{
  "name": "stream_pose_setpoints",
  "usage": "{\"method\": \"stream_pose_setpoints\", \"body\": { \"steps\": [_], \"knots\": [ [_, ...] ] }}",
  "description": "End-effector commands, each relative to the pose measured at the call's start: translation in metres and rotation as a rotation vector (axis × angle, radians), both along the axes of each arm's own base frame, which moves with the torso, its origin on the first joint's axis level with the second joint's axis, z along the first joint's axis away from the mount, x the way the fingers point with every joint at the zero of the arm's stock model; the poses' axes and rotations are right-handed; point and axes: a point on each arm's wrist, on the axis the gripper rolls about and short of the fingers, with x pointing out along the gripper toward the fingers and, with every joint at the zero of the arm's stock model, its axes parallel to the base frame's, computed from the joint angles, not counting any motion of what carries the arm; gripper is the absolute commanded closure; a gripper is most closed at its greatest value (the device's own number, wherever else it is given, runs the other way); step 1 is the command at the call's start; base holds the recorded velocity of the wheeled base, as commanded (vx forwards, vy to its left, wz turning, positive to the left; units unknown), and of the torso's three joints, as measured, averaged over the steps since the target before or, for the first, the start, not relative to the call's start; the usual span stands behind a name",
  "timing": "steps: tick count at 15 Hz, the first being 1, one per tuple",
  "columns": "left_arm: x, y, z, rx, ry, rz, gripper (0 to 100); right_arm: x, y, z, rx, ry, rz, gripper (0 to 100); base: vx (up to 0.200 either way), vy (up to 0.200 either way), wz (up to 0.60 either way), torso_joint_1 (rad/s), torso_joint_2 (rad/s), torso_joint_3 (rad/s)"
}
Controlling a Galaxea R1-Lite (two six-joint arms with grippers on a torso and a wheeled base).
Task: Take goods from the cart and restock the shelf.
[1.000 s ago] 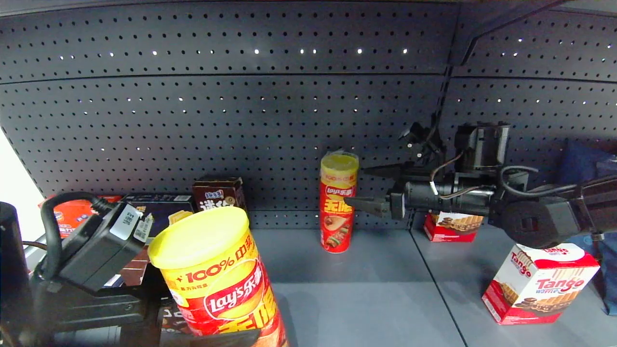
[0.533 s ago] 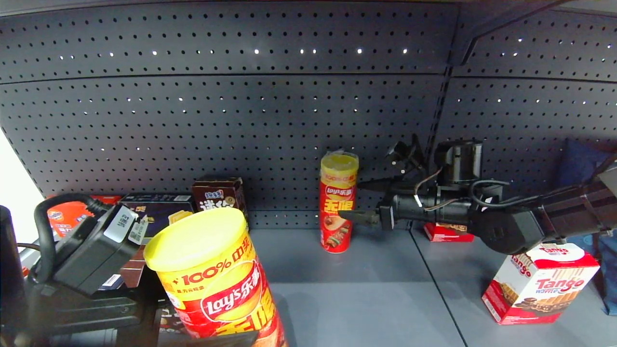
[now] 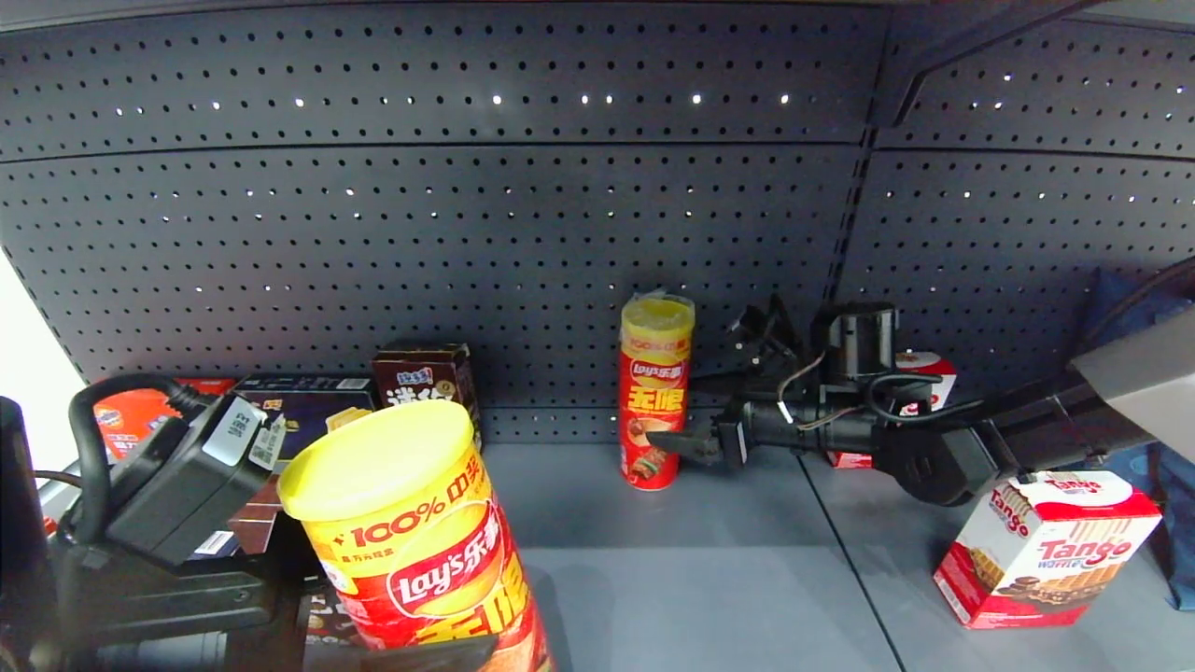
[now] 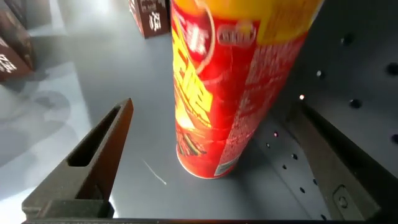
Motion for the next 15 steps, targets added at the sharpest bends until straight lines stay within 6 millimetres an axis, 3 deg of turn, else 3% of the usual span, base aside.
{"method": "stream_pose_setpoints", "body": {
  "steps": [1, 15],
  "knots": [
    [0.0, 0.0, 0.0, 0.001, 0.001, 0.001, 100, 0.003, 0.002, -0.008, -0.008, 0.017, 0.002, 0, 0.0, 0.0, 0.0, 0.0, 0.0, 0.0],
    [-0.002, 0.002, -0.005, 0.009, 0.016, 0.005, 100, 0.016, 0.023, -0.035, -0.028, 0.05, 0.024, 0, 0.0, 0.0, 0.0, 0.0, 0.0, 0.0]
  ]
}}
